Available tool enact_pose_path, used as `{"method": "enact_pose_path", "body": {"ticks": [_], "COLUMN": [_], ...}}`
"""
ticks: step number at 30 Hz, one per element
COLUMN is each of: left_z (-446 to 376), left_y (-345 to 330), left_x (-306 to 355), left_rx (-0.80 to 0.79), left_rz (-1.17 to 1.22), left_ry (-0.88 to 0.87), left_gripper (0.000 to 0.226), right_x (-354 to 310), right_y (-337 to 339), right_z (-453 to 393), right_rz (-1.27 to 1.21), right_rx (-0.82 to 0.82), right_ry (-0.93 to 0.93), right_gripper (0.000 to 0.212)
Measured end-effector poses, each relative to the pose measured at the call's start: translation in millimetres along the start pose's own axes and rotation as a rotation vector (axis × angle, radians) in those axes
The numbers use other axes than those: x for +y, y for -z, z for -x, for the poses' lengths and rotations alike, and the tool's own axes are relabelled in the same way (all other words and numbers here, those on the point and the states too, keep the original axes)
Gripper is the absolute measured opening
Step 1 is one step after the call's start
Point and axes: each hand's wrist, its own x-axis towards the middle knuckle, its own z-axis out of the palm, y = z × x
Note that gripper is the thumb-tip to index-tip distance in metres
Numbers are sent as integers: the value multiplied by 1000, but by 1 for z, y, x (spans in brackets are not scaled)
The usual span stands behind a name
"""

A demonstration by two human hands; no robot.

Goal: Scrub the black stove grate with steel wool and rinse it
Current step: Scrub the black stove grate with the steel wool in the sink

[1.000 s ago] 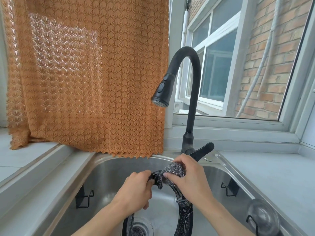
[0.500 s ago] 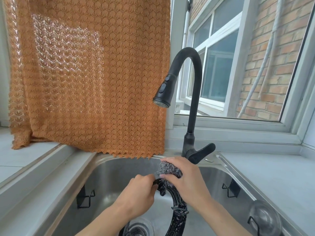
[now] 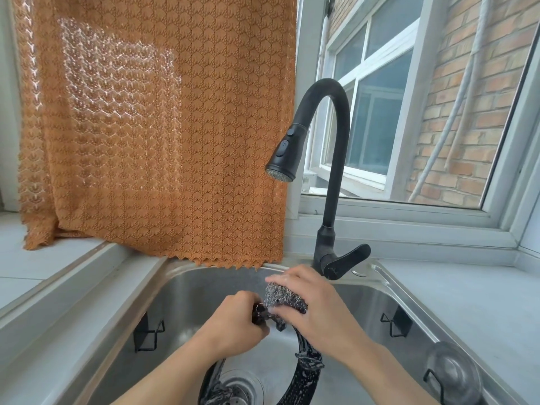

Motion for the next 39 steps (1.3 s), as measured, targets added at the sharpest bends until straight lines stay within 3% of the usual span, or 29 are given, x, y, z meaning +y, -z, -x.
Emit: {"method": "enact_pose_path", "body": {"ticks": [5,8,13,17,22,25,32,39], "left_z": [1,3,-1,0,6,6,1,-3], "left_y": [-1,0,-1,8,28,27,6,8], "left_x": [0,1,-2,-13,-33,-39,-38,-35], "left_rx": [-65,-110,-139,-257,-515,-626,-422,-214], "left_rz": [24,54,194,361,161,47,209,183], "left_ry": [-47,-75,-89,11,123,141,123,32], "left_gripper": [10,27,31,55,77,62,23,17], "right_x": [4,8,10,16,28,37,51,61], "right_y": [0,6,6,6,14,18,23,20], "right_z": [-3,-1,0,2,6,8,13,15], "right_rz": [51,22,18,28,9,-19,-58,-5], "right_rx": [-107,-207,-220,-216,-190,-170,-146,-203], "right_ry": [-15,-27,-33,-42,-108,-167,-315,-363], "right_gripper": [47,45,41,46,37,33,30,29]}}
